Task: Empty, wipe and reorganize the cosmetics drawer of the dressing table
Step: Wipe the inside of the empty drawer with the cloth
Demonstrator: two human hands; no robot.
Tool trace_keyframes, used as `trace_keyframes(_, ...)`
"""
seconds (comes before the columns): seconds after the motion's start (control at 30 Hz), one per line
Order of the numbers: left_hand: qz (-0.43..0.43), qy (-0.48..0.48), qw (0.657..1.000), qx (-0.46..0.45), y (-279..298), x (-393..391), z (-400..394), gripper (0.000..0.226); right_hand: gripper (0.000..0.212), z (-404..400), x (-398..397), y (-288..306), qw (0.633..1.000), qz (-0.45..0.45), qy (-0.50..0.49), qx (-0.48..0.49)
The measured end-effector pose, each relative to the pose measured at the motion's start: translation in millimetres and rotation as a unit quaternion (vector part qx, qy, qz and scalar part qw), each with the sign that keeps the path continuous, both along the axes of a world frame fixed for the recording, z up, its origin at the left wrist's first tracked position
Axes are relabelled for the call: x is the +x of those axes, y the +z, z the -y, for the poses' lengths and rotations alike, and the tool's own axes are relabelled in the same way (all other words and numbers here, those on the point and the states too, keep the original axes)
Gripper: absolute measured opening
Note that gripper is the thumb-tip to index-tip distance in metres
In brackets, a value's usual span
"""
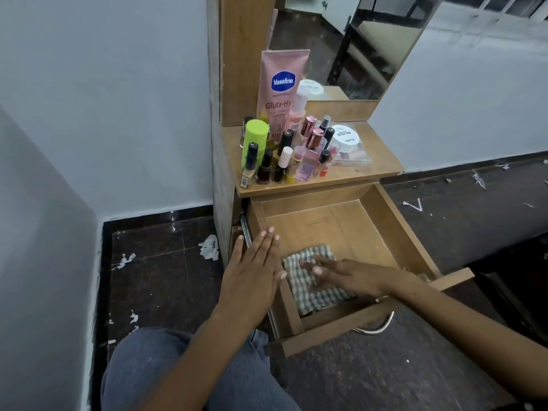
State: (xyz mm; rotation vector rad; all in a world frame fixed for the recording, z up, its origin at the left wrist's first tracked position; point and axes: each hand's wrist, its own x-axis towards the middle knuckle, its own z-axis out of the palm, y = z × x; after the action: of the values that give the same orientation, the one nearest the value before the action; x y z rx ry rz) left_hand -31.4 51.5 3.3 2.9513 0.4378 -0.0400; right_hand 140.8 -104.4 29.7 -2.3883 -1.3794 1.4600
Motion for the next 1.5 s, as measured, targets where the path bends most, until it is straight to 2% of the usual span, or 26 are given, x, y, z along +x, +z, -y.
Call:
trace_keyframes(0.17, 0.008, 0.003, 1.0, -0.005, 0.6, -0.2, -0.9, 0.061, 0.075, 35.0, 49.8, 4.7, 0.993, 0.053, -0.108, -0.012)
trace_keyframes(0.3, -0.01, 0.004, 1.0, -0.006, 0.5, -0.4, -1.4, 0.06, 0.089, 41.6, 53.1, 6.0, 0.983, 0.044, -0.178, 0.006)
trace_keyframes(0.47, 0.005, 0.004, 1.0, 0.007, 3.9, 2.2, -0.5, 0.063, 0.086, 22.6, 14.7, -1.3, 0.994, 0.006, -0.108, -0.014)
trace_keyframes(0.6, -0.024, 0.003, 1.0, 0.016, 4.5, 1.5, 0.8, 0.062, 0.067, 17.6, 4.8, -1.2, 0.999, -0.013, -0.05, -0.018)
trace_keyframes(0.67, -0.022, 0.008, 1.0, 0.014, 2.8, 1.8, 1.7, 0.062, 0.073, 22.8, 12.4, 2.0, 0.999, 0.002, -0.038, -0.023)
trace_keyframes(0.77, -0.04, 0.006, 0.999, 0.023, 5.1, 1.9, 1.8, 0.061, 0.081, 36.7, 36.2, 2.7, 0.996, 0.06, -0.055, -0.027)
trace_keyframes(0.87, -0.042, 0.006, 0.999, 0.018, 6.0, 2.0, 0.3, 0.061, 0.075, 49.7, 57.7, -1.7, 0.989, 0.088, -0.119, -0.027)
trace_keyframes(0.93, -0.041, 0.009, 0.999, 0.015, 6.5, 2.3, 0.0, 0.061, 0.077, 50.7, 58.2, -3.0, 0.987, 0.081, -0.134, -0.031)
trace_keyframes(1.03, -0.05, 0.012, 0.998, 0.018, 6.7, 2.6, 1.2, 0.061, 0.084, 36.3, 33.8, -0.7, 0.994, 0.048, -0.091, -0.034)
trace_keyframes(1.13, -0.056, 0.01, 0.998, 0.026, 6.0, 2.9, 2.6, 0.061, 0.065, 7.8, -6.0, 3.3, 0.999, 0.01, -0.035, -0.031)
trace_keyframes(1.23, -0.064, 0.013, 0.997, 0.03, 9.8, 3.2, 3.7, 0.061, 0.061, -12.6, -25.4, -7.6, 1.0, 0.003, 0.001, -0.007)
trace_keyframes(1.4, -0.085, 0.015, 0.995, 0.041, 14.8, 4.2, 4.1, 0.061, 0.063, -11.2, -4.2, 6.0, 0.995, 0.048, -0.082, 0.015)
trace_keyframes(1.5, -0.09, 0.014, 0.995, 0.046, 15.3, 4.4, 4.8, 0.061, 0.088, 1.8, 17.7, 9.8, 0.988, 0.075, -0.136, 0.013)
